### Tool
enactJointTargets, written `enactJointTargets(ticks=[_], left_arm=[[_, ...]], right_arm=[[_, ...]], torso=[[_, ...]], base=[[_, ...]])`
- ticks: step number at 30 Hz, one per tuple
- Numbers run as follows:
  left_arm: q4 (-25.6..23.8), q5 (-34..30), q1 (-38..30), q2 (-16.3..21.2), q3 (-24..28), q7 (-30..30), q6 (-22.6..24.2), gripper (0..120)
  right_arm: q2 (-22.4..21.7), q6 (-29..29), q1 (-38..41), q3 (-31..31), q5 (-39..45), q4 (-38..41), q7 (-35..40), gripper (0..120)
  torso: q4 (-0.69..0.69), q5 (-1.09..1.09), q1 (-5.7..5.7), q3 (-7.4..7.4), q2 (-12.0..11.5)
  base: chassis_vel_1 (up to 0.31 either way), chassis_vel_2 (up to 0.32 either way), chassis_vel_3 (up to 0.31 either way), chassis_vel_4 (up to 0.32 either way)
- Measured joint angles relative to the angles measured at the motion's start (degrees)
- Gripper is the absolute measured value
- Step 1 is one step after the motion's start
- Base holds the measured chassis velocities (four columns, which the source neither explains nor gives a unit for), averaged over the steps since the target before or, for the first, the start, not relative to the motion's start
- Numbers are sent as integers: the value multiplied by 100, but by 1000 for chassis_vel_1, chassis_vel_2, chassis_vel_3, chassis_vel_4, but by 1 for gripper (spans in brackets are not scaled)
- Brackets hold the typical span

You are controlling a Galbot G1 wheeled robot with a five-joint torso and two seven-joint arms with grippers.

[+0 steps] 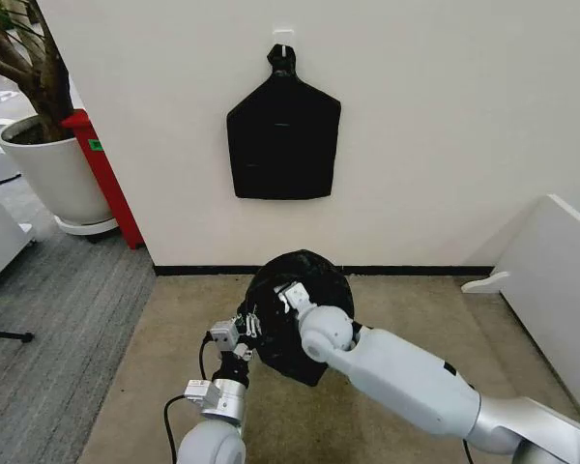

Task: Place the garbage bag over the trash bin.

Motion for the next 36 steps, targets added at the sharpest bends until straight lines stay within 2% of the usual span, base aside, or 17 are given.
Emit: enactJointTargets(ticks=[8,22,26,27,28,31,36], left_arm=[[-32,34,41,-18,6,3,-18,5],[154,-140,-216,-2,-133,-108,-10,5],[212,-191,-234,3,-142,-123,-5,5],[212,-191,-234,3,-142,-123,-5,5],[255,-221,-246,0,-153,-136,-5,5],[280,-288,-270,-22,-159,-191,12,5],[256,-316,-272,-57,-149,-218,55,5]], right_arm=[[2,4,273,72,76,-124,-1,0],[-229,-139,-204,239,89,818,113,1],[-347,-194,-256,271,201,1240,194,16],[-347,-194,-256,271,201,1240,194,16],[-461,-207,-325,272,244,1540,211,23],[-650,-213,-500,324,226,1980,213,35],[-813,-213,-675,733,-17,2427,118,52]], torso=[[1,0,0,0,0],[0,0,0,0,0],[0,-1,0,0,0],[0,-1,0,0,0],[0,0,0,0,0],[0,0,0,0,0],[0,0,0,0,0]], base=[[0,0,0,0],[0,0,0,0],[0,0,0,0],[0,0,0,0],[0,0,0,0],[0,0,0,0],[0,0,0,0]])
